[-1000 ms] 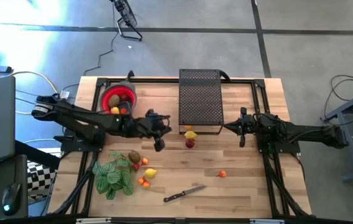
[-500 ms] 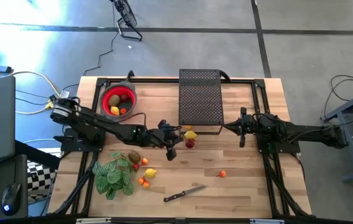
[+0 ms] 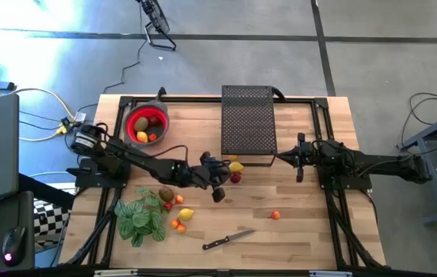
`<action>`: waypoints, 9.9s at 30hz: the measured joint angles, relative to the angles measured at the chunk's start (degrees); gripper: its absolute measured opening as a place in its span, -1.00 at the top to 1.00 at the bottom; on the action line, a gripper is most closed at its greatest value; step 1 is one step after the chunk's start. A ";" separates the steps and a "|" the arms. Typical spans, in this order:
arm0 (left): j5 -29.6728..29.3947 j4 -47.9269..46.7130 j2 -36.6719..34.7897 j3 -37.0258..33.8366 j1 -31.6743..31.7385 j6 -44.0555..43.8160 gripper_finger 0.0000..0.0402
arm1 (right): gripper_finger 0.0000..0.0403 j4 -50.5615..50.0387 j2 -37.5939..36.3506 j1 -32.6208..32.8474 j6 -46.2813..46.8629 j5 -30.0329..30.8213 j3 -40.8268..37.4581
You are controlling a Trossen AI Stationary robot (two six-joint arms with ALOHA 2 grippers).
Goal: Pick & Place Fruit
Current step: Put the red Pomegranate into the strainer bowl
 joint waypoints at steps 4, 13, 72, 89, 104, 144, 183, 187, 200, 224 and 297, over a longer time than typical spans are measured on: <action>-4.56 2.48 0.06 0.04 -0.65 1.52 0.87 | 0.99 0.18 0.03 0.00 0.00 -0.55 -0.01; -8.51 2.17 2.08 2.84 -1.78 1.69 0.89 | 0.99 1.78 -0.07 0.00 0.20 -2.91 -0.02; -2.34 -44.33 18.17 33.09 -1.87 -28.98 0.46 | 0.99 2.83 0.04 0.00 2.80 -5.57 -0.02; -1.30 -43.83 20.90 33.07 -0.93 -29.10 -0.68 | 0.99 2.33 0.04 0.00 1.92 -5.55 -0.01; 4.16 -41.83 20.90 33.05 -0.95 -25.15 -0.68 | 0.99 2.41 0.04 0.00 1.92 -5.61 0.00; -10.57 -46.69 25.55 32.98 -4.32 -45.42 -0.68 | 0.99 2.48 0.04 0.00 1.54 -5.61 -0.01; -10.10 -38.71 28.45 32.97 0.29 -35.99 -0.68 | 0.99 2.39 0.07 0.00 1.49 -5.55 0.00; -10.02 -37.95 28.94 32.98 0.29 -36.36 -0.68 | 0.99 2.36 0.04 0.00 1.49 -5.55 0.00; -10.15 -38.27 28.92 33.03 0.33 -35.95 -0.68 | 0.99 2.09 0.04 0.00 1.46 -5.55 0.00; -10.15 -37.97 28.92 33.03 0.60 -36.64 -0.62 | 0.99 2.07 0.04 0.00 1.46 -5.55 0.00; -3.33 -59.42 7.74 33.01 -4.76 -35.23 -0.12 | 0.99 2.10 -0.06 -0.02 1.46 -5.57 0.00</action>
